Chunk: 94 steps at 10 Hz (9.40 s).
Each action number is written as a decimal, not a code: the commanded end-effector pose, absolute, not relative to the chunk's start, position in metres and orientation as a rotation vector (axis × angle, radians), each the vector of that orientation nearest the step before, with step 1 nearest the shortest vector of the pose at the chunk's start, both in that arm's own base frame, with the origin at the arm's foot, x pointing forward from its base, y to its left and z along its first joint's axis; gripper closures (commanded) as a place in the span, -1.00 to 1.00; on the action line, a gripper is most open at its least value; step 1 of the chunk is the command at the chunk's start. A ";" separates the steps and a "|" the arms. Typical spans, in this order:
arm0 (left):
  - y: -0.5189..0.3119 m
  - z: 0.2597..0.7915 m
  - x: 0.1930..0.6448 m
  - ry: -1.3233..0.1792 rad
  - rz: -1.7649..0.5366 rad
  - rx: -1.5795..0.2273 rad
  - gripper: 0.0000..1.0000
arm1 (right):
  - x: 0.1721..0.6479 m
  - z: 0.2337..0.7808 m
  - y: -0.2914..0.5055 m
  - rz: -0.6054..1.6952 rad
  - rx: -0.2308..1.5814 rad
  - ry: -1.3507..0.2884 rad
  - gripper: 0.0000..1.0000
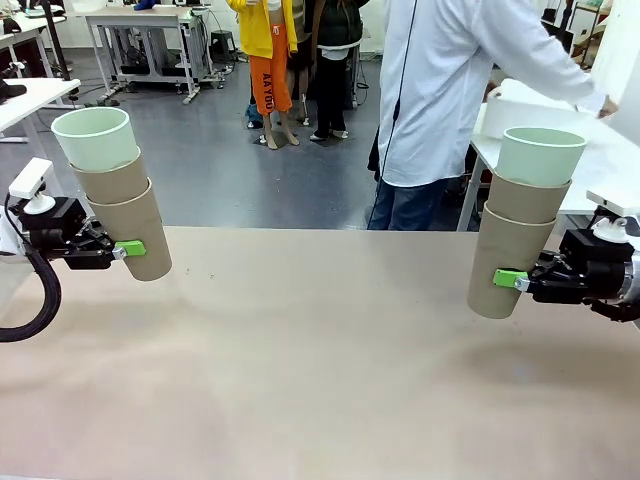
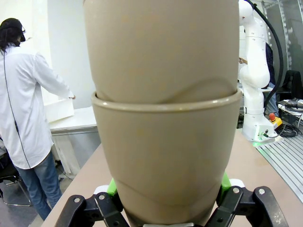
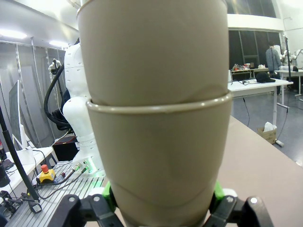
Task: Stack the cups and store them in the basket.
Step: Place the stack of Reusable plastic cups into the Pantry Basket.
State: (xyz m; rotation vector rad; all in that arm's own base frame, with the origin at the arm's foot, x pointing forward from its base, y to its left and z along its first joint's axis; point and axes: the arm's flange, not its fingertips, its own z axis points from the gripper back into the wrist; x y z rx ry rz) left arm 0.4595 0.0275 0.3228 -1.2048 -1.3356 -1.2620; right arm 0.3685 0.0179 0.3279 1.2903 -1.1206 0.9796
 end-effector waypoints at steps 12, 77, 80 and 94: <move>0.027 0.327 0.459 -1.347 -1.265 -1.208 -0.69 | 0.370 0.333 0.017 0.973 1.286 -1.144 -0.70; -0.187 0.488 0.408 -0.592 -1.371 -0.612 -0.69 | 0.370 0.333 0.017 0.973 1.286 -1.144 -0.70; -0.222 0.469 0.419 -0.516 -1.374 -0.573 -0.69 | 0.370 0.333 0.017 0.973 1.286 -1.144 -0.70; -0.302 0.357 0.404 -0.362 -1.501 -0.448 -0.69 | 0.370 0.333 0.017 0.973 1.286 -1.144 -0.70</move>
